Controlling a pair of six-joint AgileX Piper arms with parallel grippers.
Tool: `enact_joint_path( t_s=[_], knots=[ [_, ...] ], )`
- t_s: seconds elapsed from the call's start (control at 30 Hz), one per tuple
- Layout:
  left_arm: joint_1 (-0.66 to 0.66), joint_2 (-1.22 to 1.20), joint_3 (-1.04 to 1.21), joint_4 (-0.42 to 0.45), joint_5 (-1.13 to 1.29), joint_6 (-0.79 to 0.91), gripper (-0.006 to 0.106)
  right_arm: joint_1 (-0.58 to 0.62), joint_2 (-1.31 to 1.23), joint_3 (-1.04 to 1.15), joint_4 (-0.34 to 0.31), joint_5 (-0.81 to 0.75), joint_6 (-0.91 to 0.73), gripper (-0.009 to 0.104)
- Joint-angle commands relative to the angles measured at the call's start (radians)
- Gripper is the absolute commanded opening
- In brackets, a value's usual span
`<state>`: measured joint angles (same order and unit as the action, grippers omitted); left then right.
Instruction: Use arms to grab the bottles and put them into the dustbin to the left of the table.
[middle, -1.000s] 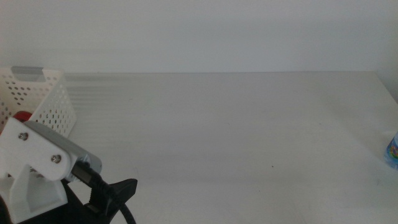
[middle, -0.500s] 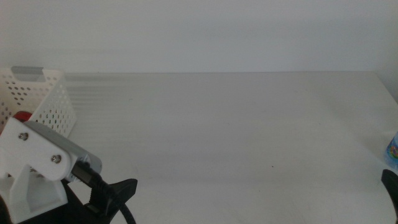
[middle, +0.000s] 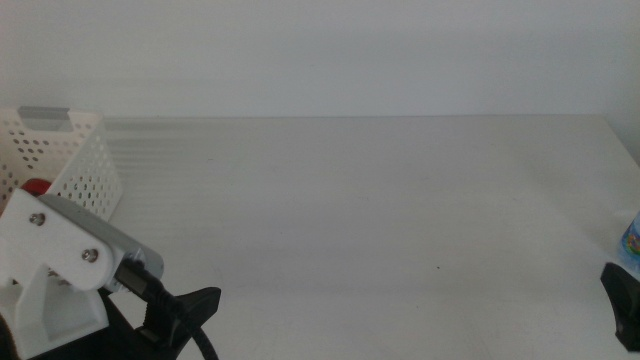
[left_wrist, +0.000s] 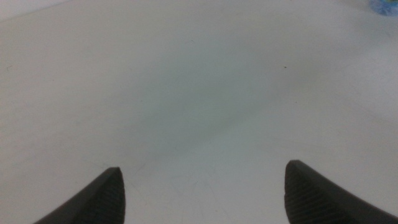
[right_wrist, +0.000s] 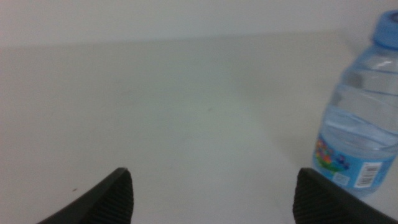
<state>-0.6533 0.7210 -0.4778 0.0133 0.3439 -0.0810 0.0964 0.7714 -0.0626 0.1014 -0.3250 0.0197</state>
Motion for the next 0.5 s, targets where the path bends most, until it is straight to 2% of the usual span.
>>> enact_joint_path(
  t_s=[0.0, 0.03, 0.27, 0.47],
  knots=[
    [-0.004, -0.002, -0.029, -0.004, -0.07, -0.002, 0.08, -0.014, 0.043, 0.048, -0.011, -0.287, 0.003, 0.067],
    [-0.004, -0.002, -0.029, -0.004, -0.07, -0.002, 0.08, -0.015, 0.061, 0.087, -0.011, -0.388, 0.003, 0.067],
    [-0.004, -0.002, -0.029, -0.004, -0.069, -0.002, 0.08, -0.022, 0.127, 0.083, -0.024, -0.467, -0.067, 0.067],
    [-0.004, -0.002, -0.029, -0.004, -0.068, -0.002, 0.08, -0.022, 0.333, 0.082, 0.084, -0.571, -0.14, 0.067]
  ],
)
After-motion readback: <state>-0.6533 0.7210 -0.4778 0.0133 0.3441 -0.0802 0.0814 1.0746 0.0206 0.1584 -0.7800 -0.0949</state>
